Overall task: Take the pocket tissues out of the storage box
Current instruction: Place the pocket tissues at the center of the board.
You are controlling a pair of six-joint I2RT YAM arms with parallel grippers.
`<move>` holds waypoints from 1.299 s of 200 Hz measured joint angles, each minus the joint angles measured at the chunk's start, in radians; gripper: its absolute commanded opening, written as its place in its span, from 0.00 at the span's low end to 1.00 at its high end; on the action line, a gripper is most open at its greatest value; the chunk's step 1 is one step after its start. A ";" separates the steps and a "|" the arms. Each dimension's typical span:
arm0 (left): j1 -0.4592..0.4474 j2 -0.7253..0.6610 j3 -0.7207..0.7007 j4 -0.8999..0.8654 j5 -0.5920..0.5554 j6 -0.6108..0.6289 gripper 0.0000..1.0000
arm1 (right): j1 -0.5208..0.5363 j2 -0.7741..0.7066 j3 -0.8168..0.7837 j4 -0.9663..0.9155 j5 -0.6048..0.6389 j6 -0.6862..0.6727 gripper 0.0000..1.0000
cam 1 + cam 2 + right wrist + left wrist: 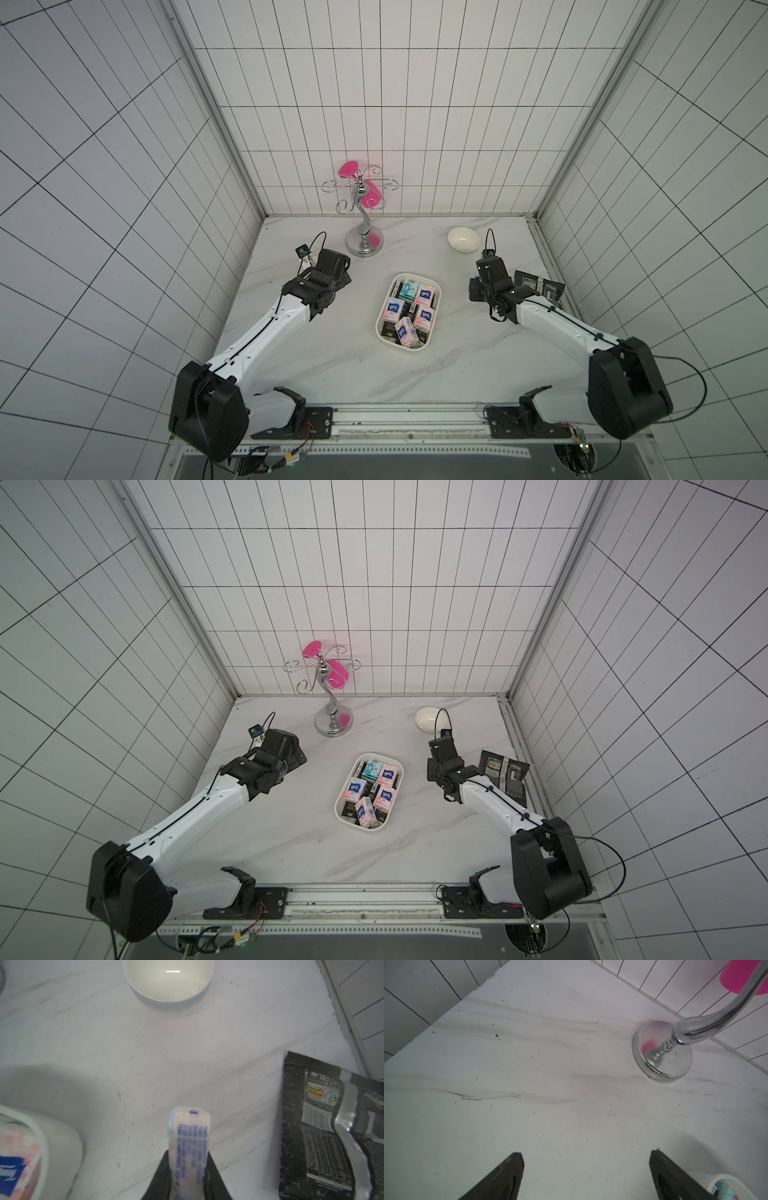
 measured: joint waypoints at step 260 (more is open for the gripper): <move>-0.005 0.014 0.002 0.026 -0.008 0.022 0.98 | -0.015 0.224 0.087 0.251 -0.385 0.081 0.39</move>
